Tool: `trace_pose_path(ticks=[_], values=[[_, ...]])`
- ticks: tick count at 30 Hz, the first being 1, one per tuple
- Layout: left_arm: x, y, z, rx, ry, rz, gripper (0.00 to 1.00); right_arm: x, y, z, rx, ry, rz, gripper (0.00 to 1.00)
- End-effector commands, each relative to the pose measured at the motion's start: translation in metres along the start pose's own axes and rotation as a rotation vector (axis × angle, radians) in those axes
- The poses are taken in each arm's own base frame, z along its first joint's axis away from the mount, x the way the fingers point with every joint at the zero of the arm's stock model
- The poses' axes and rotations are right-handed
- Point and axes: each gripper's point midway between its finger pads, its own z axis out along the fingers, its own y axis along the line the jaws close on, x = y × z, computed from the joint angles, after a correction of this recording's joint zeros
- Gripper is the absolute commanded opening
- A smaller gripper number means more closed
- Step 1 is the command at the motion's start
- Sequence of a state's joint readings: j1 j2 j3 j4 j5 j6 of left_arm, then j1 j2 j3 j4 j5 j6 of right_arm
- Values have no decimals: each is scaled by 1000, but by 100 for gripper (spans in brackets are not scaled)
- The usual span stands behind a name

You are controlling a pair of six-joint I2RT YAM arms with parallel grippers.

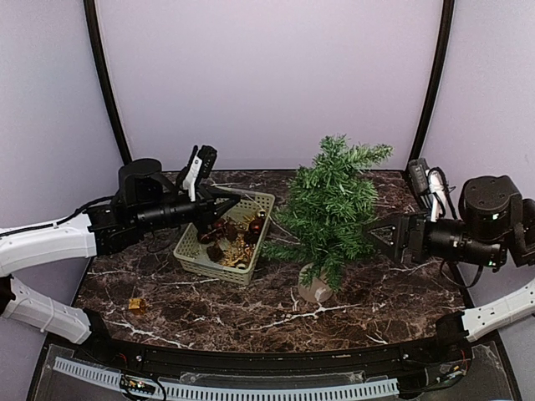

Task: Decorate the small christmas tree
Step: Place the side of the string light on the branch.

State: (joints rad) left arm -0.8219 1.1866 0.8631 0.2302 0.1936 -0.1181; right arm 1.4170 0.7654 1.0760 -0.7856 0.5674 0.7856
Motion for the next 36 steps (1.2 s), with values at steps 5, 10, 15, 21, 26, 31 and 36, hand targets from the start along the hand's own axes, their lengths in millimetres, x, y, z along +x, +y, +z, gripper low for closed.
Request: trace_pose_path(ticks=[5,10,15,21,26,31,36], values=[[-26,12,7,-14,-39,50,0,-72,19,-16,51,-186,-119,95],[-31,13,10,27,-54,63,0,-104,33,-20,70,-270,-189,98],[-35,-2,11,117,-81,113,0,-135,41,-26,95,-342,-228,99],[-49,-10,15,160,-124,187,0,-171,51,-15,116,-351,-290,99],[-60,-12,23,181,-141,211,0,-196,56,9,101,-306,-339,97],[-65,-9,30,190,-157,228,0,-221,39,37,109,-285,-331,95],[-58,3,42,190,-132,211,0,-239,18,57,97,-290,-301,94]])
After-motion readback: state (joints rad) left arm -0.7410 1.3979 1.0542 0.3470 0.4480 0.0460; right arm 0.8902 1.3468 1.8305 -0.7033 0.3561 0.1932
